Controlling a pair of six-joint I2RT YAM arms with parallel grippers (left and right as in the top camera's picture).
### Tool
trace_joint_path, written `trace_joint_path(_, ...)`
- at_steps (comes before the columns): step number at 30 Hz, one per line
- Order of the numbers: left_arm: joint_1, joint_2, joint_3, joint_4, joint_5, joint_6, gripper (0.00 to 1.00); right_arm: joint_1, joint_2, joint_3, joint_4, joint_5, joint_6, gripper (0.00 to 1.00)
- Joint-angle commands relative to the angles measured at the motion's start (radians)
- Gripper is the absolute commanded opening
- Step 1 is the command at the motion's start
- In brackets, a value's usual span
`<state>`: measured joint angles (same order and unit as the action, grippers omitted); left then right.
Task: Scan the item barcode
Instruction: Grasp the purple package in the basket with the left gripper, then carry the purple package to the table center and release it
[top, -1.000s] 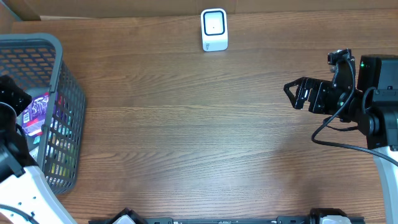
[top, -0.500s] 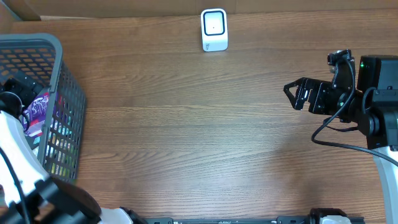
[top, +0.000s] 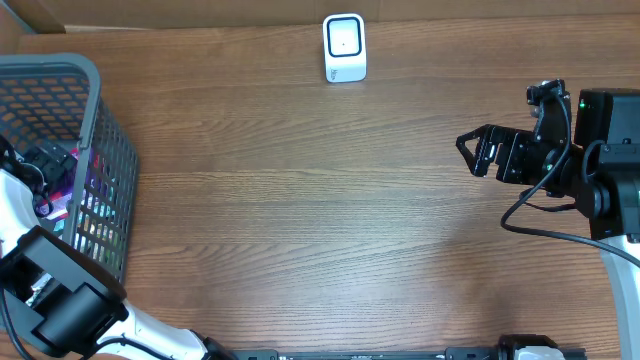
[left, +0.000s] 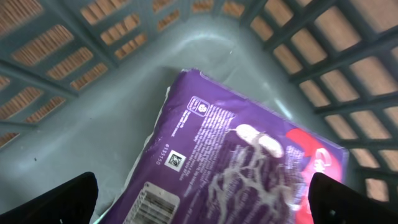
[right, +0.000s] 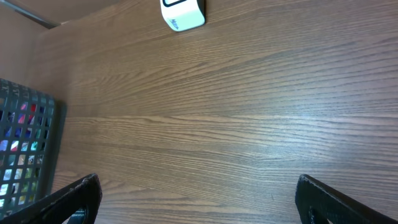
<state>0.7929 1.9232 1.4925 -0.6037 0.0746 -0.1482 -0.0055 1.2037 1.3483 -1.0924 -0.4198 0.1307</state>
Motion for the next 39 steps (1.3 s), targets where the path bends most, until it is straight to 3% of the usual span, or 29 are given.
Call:
trace_joint_path(1, 0.004, 0.03, -0.001, 0.003, -0.031, 0.056, 1.0, 0.006, -0.002, 0.027, 0.006, -0.008, 0.002, 1.0)
trace_joint_path(6, 0.004, 0.104, -0.001, -0.038, -0.068, 0.056, 1.0, 0.006, 0.008, 0.027, 0.005, -0.009, 0.002, 1.0)
trace_joint_path(9, 0.004, 0.142, -0.001, -0.062, -0.067, 0.056, 0.92, 0.006, 0.016, 0.027, 0.005, -0.009, 0.002, 1.0)
trace_joint_path(11, 0.004, 0.156, -0.001, -0.073, -0.067, 0.056, 0.71, 0.006, 0.024, 0.027, 0.005, -0.009, 0.002, 1.0)
trace_joint_path(13, 0.004, 0.157, -0.001, -0.077, -0.063, 0.055, 0.34, 0.006, 0.031, 0.027, 0.005, -0.009, 0.002, 1.0)
trace_joint_path(15, 0.004, 0.153, 0.002, -0.076, -0.048, 0.055, 0.13, 0.006, 0.038, 0.027, 0.005, -0.009, 0.002, 1.0)
trace_joint_path(17, 0.004, 0.144, 0.011, -0.079, -0.031, 0.055, 0.04, 0.006, 0.045, 0.027, 0.005, -0.01, 0.003, 1.0)
trace_joint_path(24, 0.003, 0.067, 0.152, -0.163, 0.048, 0.055, 0.04, 0.006, 0.051, 0.027, 0.005, -0.012, 0.003, 1.0)
trace_joint_path(31, -0.013, -0.105, 0.507, -0.399, 0.124, 0.055, 0.04, 0.006, 0.051, 0.027, 0.006, -0.012, 0.003, 1.0)
trace_joint_path(39, -0.161, -0.325, 0.661, -0.575, 0.397, 0.059, 0.05, 0.006, 0.051, 0.027, 0.01, -0.012, 0.002, 1.0)
